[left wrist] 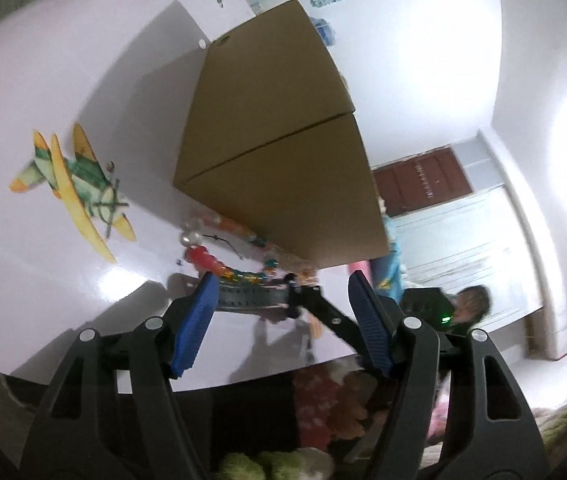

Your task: Organize jewelry

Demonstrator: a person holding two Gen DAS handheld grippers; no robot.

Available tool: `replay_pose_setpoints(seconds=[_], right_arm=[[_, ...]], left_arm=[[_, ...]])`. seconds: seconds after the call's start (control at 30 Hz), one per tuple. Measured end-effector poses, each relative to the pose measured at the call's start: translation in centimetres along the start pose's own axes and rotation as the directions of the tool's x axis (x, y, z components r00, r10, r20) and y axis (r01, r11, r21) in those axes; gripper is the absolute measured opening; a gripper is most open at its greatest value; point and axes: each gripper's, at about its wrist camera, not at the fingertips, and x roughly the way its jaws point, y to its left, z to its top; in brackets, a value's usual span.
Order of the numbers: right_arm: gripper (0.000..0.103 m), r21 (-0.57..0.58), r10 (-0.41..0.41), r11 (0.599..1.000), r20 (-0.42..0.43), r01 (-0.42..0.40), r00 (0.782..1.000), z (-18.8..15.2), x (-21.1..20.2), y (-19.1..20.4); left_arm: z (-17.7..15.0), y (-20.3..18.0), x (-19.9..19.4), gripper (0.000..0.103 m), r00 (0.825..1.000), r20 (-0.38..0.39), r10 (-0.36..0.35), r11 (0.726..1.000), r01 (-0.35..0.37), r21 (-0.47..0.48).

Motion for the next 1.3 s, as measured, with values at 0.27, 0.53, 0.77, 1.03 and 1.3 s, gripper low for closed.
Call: replay_pose_setpoints(seconds=[0.27, 0.53, 0.77, 1.03, 1.3], right_arm=[[0.050, -0.010, 0.015, 1.000, 0.011, -0.015, 1.000, -0.3, -0.1, -0.2], [0.051, -0.027, 0.030, 0.999, 0.025, -0.029, 0.999, -0.7, -0.4, -0.5], [0.051, -0.031, 0.051, 0.998, 0.030, -0.051, 0.998, -0.9, -0.6, -0.9], [0.051, -0.039, 0.062, 0.997, 0.036, -0.060, 0.997, -1.1, -0.9, -1.3], [0.051, -0.052, 0.051, 0.997, 0.031, -0.050, 0.998, -1.0, -1.1, -1.0]], left_arm=[[-0.4, -0.5, -0.2, 0.064, 0.999, 0.007, 0.037, 0.999, -0.037, -0.012], [-0.4, -0.6, 0.4, 0.065, 0.980, 0.004, 0.200, 0.980, -0.200, -0.002], [-0.6, -2.4, 1.5, 0.061, 0.937, 0.023, 0.347, 0.932, -0.348, 0.106], [-1.7, -5.6, 4.5, 0.031, 0.753, 0.128, 0.645, 0.686, -0.645, 0.338], [-2.3, -6.0, 5.1, 0.007, 0.649, 0.202, 0.734, 0.538, -0.737, 0.410]])
